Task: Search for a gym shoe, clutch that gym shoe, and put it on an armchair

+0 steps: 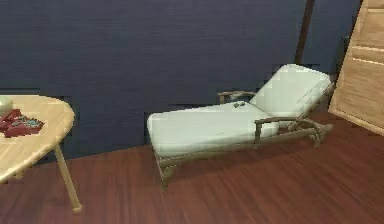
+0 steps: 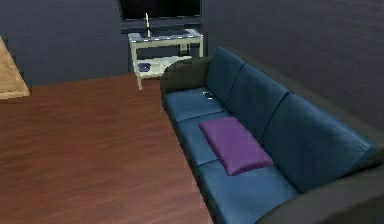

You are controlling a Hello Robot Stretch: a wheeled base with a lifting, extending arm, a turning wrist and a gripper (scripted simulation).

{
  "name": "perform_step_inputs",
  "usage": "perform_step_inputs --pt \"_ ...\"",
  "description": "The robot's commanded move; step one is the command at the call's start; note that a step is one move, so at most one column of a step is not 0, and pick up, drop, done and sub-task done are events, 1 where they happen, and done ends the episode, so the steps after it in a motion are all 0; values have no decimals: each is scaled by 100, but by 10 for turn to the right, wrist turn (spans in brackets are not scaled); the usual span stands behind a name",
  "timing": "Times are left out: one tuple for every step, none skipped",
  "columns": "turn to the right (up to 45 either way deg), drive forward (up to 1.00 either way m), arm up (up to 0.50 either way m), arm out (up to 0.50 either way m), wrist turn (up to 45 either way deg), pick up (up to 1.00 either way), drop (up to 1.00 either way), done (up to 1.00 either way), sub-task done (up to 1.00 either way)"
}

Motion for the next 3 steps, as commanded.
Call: perform_step_inputs --pt "0 35 0 0 0 0 0 0 0" --pt "450 0 0 0 0 0 0 0 0" --pt "120 0 0 0 0 0 0 0 0"
